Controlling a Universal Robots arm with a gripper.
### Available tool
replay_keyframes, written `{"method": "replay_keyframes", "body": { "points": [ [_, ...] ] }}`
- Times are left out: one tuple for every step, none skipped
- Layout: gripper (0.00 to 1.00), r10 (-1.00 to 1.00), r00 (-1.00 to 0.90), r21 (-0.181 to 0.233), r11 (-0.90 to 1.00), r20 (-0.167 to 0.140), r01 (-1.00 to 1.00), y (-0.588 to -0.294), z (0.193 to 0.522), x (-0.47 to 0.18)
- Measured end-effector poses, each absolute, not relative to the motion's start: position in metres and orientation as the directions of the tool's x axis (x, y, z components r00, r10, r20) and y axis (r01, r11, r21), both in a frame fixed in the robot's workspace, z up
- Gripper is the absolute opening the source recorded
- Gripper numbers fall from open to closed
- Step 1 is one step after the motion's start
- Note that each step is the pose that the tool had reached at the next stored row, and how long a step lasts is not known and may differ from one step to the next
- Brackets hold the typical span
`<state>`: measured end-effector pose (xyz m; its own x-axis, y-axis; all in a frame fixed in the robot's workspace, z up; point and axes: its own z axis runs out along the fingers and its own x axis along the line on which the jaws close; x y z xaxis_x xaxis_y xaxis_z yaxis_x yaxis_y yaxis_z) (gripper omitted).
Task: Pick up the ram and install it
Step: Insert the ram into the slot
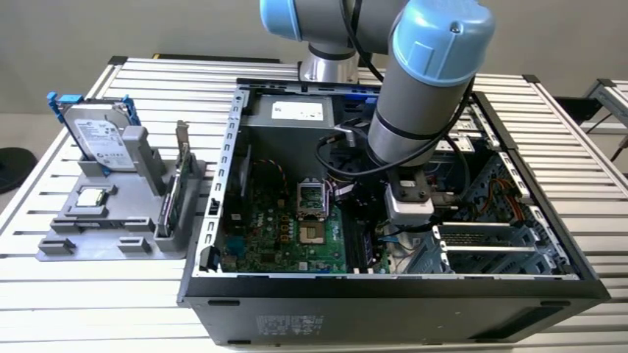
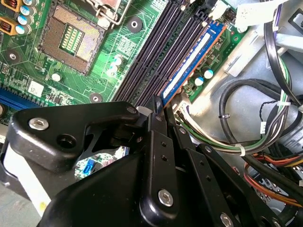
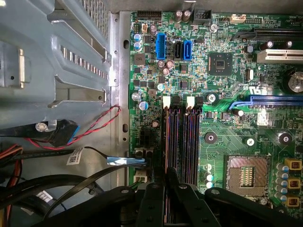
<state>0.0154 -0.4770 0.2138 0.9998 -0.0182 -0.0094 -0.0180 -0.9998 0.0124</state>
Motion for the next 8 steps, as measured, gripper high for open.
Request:
{"method": "replay_keyframes", "body": {
  "points": [
    [0.0, -0.018, 1.0, 0.012, -1.0, -0.009, -0.018, -0.477, 0.2139, 0.0154],
    [0.0, -0.018, 1.0, 0.013, -1.0, -0.009, -0.018, -0.477, 0.2138, 0.0154],
    [0.0, -0.017, 1.0, 0.013, -1.0, -0.009, -0.017, -0.4771, 0.2139, 0.0154],
    [0.0, -0.016, 1.0, 0.014, -1.0, -0.009, -0.016, -0.477, 0.2138, 0.0154],
    [0.0, -0.015, 1.0, 0.015, -1.0, -0.009, -0.015, -0.477, 0.2138, 0.0154],
    [0.0, -0.015, 1.0, 0.016, -1.0, -0.009, -0.014, -0.477, 0.2138, 0.0155],
    [0.0, -0.014, 1.0, 0.017, -1.0, -0.009, -0.014, -0.477, 0.2137, 0.0154],
    [0.0, -0.014, 1.0, 0.019, -1.0, -0.009, -0.014, -0.4769, 0.2137, 0.0154]
  ]
}}
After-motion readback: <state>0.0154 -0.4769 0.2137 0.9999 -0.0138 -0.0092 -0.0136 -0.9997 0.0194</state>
